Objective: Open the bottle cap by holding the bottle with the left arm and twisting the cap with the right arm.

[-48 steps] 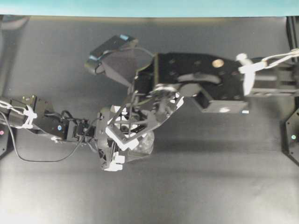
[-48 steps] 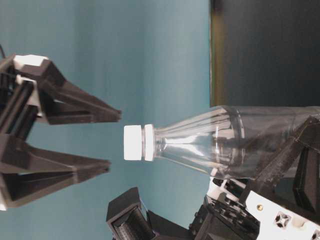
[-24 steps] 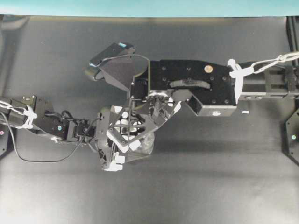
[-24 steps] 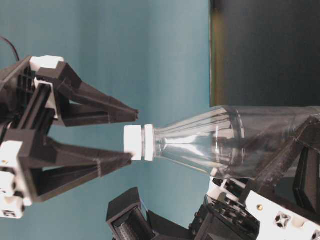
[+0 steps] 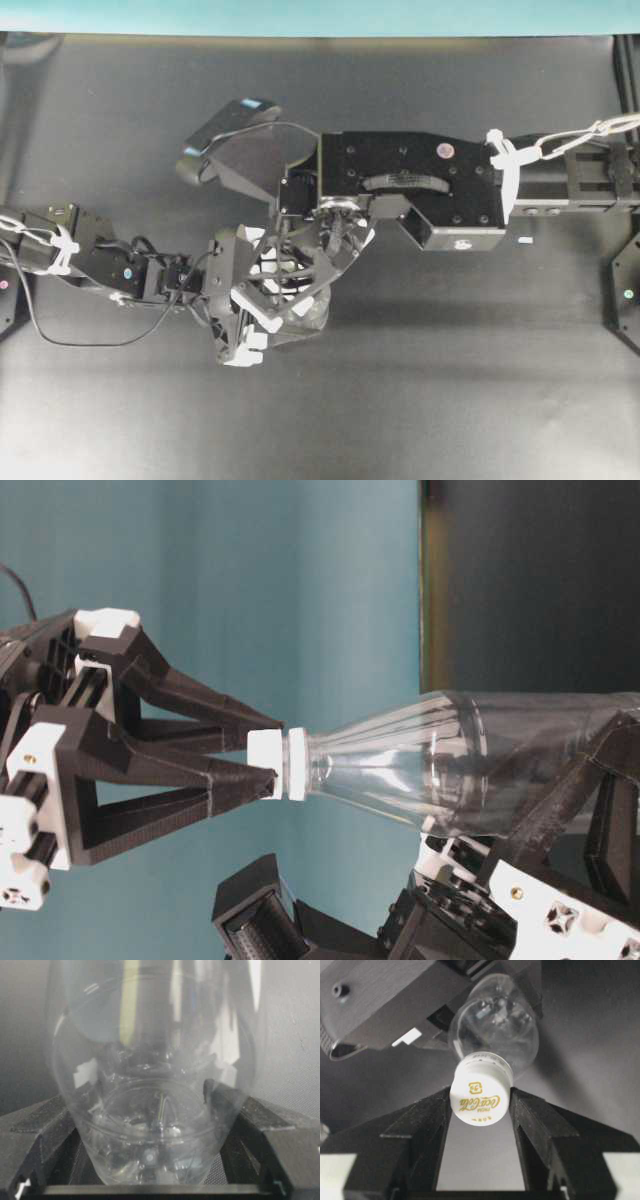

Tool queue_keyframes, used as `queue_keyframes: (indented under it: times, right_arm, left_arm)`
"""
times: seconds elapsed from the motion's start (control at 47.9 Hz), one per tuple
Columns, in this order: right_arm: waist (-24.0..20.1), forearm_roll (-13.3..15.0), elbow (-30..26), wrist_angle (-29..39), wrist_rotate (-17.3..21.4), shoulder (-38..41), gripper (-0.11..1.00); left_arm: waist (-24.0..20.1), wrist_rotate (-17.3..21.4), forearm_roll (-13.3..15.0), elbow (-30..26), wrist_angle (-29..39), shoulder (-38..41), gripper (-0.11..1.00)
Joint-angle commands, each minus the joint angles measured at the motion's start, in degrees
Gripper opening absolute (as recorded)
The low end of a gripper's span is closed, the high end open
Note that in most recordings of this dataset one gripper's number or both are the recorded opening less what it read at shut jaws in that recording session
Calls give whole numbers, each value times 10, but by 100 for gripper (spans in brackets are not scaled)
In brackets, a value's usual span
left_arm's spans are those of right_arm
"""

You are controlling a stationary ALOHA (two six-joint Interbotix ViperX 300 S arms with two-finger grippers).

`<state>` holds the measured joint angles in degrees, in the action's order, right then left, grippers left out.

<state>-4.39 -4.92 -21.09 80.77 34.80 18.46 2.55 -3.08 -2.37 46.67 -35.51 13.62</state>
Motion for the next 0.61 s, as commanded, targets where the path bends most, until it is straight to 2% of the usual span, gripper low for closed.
queue_keyframes:
  times: [0.0,0.25,0.584]
  right_arm:
    - [-4,2,-5,-2,-44,1,36]
    - [-2,1,-9,-1,-236,3,36]
    - [3,1,-9,-5,-431,2,36]
  left_arm:
    - [0,-1,-2,-4,0,-1,81]
    - [0,0,-2,-4,0,0,81]
    - [-1,-1,-2,-4,1,-1,81]
